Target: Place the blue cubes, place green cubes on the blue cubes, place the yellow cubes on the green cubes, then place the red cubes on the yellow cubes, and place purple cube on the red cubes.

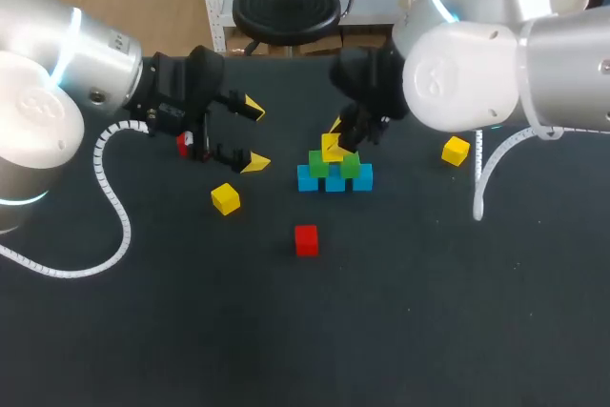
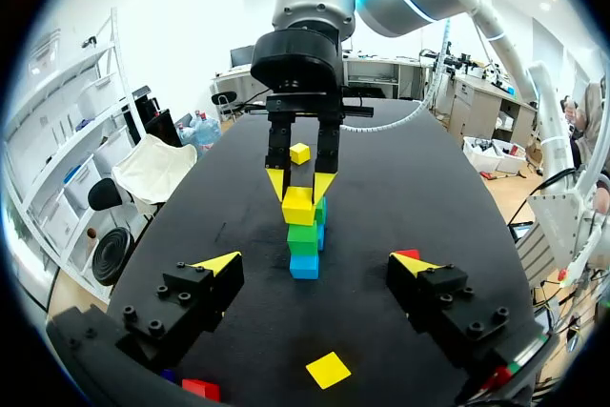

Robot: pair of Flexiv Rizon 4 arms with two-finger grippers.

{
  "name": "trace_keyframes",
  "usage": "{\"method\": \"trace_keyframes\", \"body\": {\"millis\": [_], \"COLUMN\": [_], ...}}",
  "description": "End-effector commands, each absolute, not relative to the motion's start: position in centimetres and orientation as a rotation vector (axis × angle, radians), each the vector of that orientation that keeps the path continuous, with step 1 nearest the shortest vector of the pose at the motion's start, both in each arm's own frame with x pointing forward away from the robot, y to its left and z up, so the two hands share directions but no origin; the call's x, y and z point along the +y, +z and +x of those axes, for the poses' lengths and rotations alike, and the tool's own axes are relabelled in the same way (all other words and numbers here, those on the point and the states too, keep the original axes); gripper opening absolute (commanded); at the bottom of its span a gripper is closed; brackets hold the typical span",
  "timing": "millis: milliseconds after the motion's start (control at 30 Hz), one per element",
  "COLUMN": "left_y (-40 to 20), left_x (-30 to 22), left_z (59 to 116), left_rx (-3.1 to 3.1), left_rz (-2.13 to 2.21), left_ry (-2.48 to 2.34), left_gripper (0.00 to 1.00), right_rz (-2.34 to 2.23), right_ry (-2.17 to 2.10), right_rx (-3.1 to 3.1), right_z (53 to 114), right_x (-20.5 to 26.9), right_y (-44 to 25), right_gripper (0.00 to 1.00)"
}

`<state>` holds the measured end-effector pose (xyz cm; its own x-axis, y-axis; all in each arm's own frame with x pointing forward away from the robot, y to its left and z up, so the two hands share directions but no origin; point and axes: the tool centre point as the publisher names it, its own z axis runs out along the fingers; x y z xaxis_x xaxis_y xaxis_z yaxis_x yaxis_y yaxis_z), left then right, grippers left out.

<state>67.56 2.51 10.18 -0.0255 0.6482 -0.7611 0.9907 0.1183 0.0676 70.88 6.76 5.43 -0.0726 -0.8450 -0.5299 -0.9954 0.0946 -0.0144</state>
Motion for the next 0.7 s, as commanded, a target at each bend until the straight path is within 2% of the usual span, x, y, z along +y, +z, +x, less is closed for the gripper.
{"method": "trace_keyframes", "body": {"millis": [33, 100, 200, 300, 333, 367, 400, 700], "left_y": [10.08, 10.08, 10.08, 10.08, 10.08, 10.08, 10.08, 10.08], "left_x": [2.63, 2.63, 2.63, 2.63, 2.63, 2.63, 2.63, 2.63], "left_z": [67.45, 67.45, 67.45, 67.45, 67.45, 67.45, 67.45, 67.45], "left_rx": [1.737, 1.737, 1.737, 1.737, 1.737, 1.737, 1.737, 1.737], "left_rz": [1.596, 1.596, 1.596, 1.596, 1.596, 1.596, 1.596, 1.596], "left_ry": [-0.669, -0.669, -0.669, -0.669, -0.669, -0.669, -0.669, -0.669], "left_gripper": [1.0, 1.0, 1.0, 1.0, 1.0, 1.0, 1.0, 1.0], "right_rz": [-1.804, -1.805, -1.803, -1.8, -1.799, -1.799, -1.798, -1.797], "right_ry": [0.509, 0.511, 0.515, 0.517, 0.518, 0.519, 0.521, 0.514], "right_rx": [1.974, 1.974, 1.975, 1.976, 1.976, 1.978, 1.977, 1.968], "right_z": [71.04, 71.07, 71.11, 71.11, 71.11, 71.11, 71.11, 71.17], "right_x": [6.77, 6.78, 6.79, 6.78, 6.78, 6.78, 6.76, 6.57], "right_y": [5.27, 5.19, 5.11, 5.09, 5.09, 5.1, 5.1, 5.67], "right_gripper": [0.0, 0.0, 0.09, 0.31, 0.49, 0.85, 1.0, 1.0]}}
